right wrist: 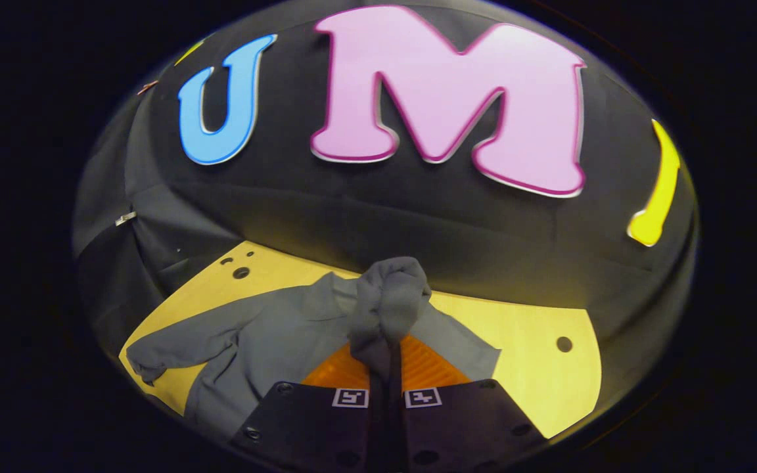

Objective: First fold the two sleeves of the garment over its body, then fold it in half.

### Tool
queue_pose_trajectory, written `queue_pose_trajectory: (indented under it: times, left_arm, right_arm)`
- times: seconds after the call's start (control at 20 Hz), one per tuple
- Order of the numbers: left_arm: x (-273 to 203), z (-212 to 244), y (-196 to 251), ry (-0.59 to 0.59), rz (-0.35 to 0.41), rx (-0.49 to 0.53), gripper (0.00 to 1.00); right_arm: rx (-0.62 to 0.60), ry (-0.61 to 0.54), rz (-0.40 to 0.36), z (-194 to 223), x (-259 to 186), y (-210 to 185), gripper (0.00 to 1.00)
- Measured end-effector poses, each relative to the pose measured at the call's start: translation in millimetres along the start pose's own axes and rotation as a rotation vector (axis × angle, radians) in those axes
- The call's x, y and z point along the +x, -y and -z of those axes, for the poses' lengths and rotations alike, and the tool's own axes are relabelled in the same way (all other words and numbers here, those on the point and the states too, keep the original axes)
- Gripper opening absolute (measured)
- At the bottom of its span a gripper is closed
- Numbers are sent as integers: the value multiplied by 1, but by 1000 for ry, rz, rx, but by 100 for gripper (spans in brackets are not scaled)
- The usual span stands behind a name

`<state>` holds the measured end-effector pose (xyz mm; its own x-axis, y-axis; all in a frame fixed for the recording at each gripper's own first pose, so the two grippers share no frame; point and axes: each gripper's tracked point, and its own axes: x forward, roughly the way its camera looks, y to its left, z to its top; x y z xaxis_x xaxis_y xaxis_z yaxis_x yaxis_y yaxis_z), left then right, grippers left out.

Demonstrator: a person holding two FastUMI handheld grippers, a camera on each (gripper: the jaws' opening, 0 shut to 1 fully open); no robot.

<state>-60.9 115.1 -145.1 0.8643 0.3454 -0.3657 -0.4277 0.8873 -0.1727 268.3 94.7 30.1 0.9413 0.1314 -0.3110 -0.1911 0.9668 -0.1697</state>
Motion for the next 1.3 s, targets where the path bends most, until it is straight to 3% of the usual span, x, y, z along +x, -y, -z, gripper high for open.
queue_pose_trajectory:
  times: [0.15,0.2,0.35,0.45,0.5,0.65,0.75,0.8,0.85,0.9,0.95,1.15,1.2,1.3]
  left_arm:
    - [-1,5,-12,-12,-15,13,92]
    - [-2,4,-14,-14,-20,15,96]
    - [-8,5,-22,-18,-31,13,96]
    - [-12,7,-22,-29,-26,1,96]
    - [-13,6,-23,-32,-27,-6,96]
    - [-16,4,-28,-22,-35,-6,96]
    - [-16,2,-34,-16,-45,-3,96]
    - [-15,2,-37,-12,-47,-6,96]
    - [-16,1,-41,-8,-53,-10,96]
    - [-17,-2,-46,2,-58,-19,96]
    - [-18,-5,-51,15,-63,-30,96]
    - [-10,-17,-84,59,-98,-54,96]
    - [-4,-21,-94,67,-110,-65,92]
    - [13,-24,-114,72,-136,-91,96]
  right_arm:
    - [-27,-30,-58,10,23,-48,5]
    - [-28,-44,-75,14,31,-62,5]
    - [-24,-87,-109,29,46,-97,5]
    - [-10,-136,-142,44,59,-124,0]
    - [-4,-150,-161,49,66,-138,6]
    - [-2,-177,-204,59,73,-169,9]
    - [33,-206,-263,68,73,-197,19]
    - [50,-216,-287,72,72,-208,20]
    - [49,-217,-295,76,73,-214,12]
    - [45,-220,-305,78,71,-218,41]
    - [39,-215,-311,79,66,-223,42]
    - [49,-193,-330,77,42,-233,88]
    - [56,-181,-323,74,34,-232,100]
    - [66,-161,-303,70,13,-222,99]
